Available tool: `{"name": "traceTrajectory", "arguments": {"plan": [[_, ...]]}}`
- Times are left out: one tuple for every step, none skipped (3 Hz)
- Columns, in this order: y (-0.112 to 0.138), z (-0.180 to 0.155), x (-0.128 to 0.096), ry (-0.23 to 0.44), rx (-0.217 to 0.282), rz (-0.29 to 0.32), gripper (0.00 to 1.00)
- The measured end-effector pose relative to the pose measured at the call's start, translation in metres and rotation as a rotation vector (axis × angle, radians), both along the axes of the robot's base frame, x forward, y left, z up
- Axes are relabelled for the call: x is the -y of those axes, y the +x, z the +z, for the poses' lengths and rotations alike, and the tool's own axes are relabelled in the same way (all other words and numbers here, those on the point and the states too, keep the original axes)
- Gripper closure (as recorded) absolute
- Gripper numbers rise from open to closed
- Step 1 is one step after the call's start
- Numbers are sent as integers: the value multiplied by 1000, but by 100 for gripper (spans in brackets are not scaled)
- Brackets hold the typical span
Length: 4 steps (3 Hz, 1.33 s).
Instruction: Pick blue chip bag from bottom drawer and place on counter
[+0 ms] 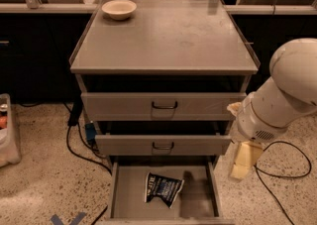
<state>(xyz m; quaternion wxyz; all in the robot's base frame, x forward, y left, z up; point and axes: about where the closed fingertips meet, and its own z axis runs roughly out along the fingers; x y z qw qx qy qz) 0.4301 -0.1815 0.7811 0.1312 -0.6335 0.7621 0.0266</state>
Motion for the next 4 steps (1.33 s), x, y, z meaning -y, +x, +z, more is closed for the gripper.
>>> {"name": "traceTrajectory", "arguments": {"plan": [[-3, 1, -6, -36, 31, 34, 0], [-5, -8, -11, -82, 56, 69, 0], [-2, -52, -9, -86, 47, 86, 0], [1, -102, -6, -69, 20, 86, 0]]}}
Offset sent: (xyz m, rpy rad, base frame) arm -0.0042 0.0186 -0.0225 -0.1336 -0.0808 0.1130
